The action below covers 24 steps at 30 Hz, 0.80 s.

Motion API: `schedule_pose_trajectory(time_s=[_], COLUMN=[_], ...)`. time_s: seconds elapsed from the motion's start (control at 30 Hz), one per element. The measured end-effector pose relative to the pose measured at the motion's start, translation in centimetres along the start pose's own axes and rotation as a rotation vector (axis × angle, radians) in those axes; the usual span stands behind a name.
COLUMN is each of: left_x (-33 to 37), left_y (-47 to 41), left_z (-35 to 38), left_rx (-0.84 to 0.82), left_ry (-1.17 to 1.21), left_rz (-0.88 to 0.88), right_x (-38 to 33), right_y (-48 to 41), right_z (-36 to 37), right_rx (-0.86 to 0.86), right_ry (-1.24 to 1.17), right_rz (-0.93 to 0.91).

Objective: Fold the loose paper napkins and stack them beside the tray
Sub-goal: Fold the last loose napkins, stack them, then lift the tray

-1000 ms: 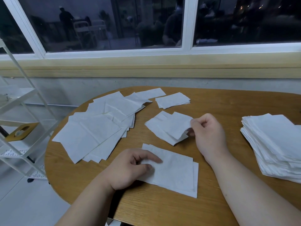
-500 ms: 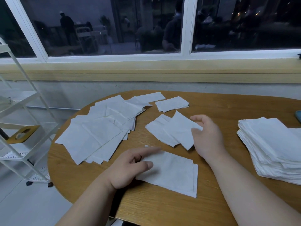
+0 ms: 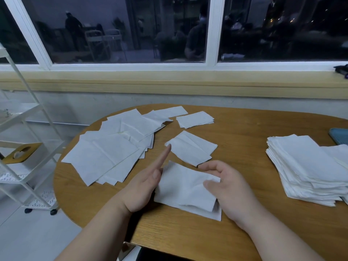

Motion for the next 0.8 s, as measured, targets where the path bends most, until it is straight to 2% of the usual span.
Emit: schedule_pose_trajectory(time_s=[0.17, 0.3, 0.43, 0.5, 0.57, 0.63, 0.7, 0.8], left_x=[0.6, 0.8, 0.6, 0.6, 0.6, 0.4, 0.3, 0.3], left_y=[0.1, 0.0, -0.1, -0.2, -0.2, -0.2, -0.2, -0.2], left_z=[0.5, 0.6, 0.8, 0.9, 0.8, 0.7, 0.6, 0.7], left_rx=[-0.065, -0.066, -0.054, -0.048, -0.046, -0.043, -0.05, -0.053], left_ry=[0.046, 0.092, 0.021, -0.037, -0.057, -0.048, -0.025, 0.007], left_rz=[-0.072, -0.11, -0.171, -0.184, -0.193, -0.194, -0.198, -0.2], right_x=[0.5, 0.5, 0.6, 0.7, 0.3, -0.4, -1.1, -1.3], right_y=[-0.1, -0.2, -0.2, -0.4, -1.1, -2.1, -3.7, -6.4], right_z=[0.3, 0.1, 0.1, -0.4, -1.5, -2.4, -2.5, -1.8], right_rx=[-0.015, -0.039, -0.035, 0.041, 0.187, 0.29, 0.273, 0.13], right_ry=[0.148, 0.156, 0.211, 0.259, 0.3, 0.419, 0.56, 0.712], right_rz=[-0.043, -0.071, -0.095, -0.113, -0.141, -0.184, -0.226, -0.241])
Point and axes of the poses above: each hand's wrist, its own y-axis away from the middle knuckle, its own z-axis out of the palm, x = y × z, the point moved 3 cm from there along -y, towards the middle knuckle, and after that the axes turned 1 degree about x, right-handed, at the moved point
